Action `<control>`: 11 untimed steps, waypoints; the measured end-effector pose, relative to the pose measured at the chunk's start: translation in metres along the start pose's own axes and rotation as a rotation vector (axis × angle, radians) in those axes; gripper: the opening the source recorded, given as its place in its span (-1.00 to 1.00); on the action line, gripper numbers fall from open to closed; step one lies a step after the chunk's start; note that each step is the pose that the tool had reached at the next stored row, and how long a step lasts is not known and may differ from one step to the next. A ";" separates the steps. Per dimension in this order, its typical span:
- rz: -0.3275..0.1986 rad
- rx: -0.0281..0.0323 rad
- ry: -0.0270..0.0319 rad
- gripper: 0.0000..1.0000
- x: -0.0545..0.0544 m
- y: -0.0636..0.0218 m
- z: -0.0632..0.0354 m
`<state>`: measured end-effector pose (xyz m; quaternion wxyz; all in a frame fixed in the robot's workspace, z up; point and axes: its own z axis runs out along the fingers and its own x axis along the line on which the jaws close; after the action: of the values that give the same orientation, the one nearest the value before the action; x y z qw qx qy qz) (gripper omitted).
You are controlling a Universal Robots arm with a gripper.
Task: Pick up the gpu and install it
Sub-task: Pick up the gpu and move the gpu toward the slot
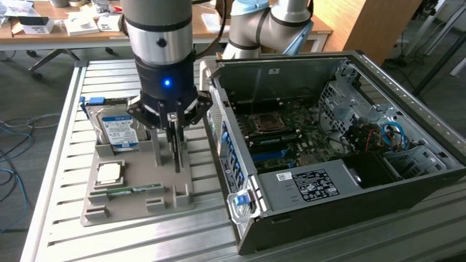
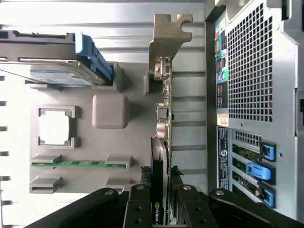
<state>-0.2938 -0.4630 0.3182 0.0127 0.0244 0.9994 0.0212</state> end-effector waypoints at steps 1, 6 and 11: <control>0.000 0.0000 0.0000 -0.47 0.000 0.0001 -0.0041; 0.000 0.0000 0.0000 -0.47 -0.001 0.0010 -0.0246; 0.000 0.0001 0.0001 -0.47 -0.001 0.0019 -0.0457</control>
<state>-0.2938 -0.4630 0.3639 0.0126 0.0243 0.9994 0.0211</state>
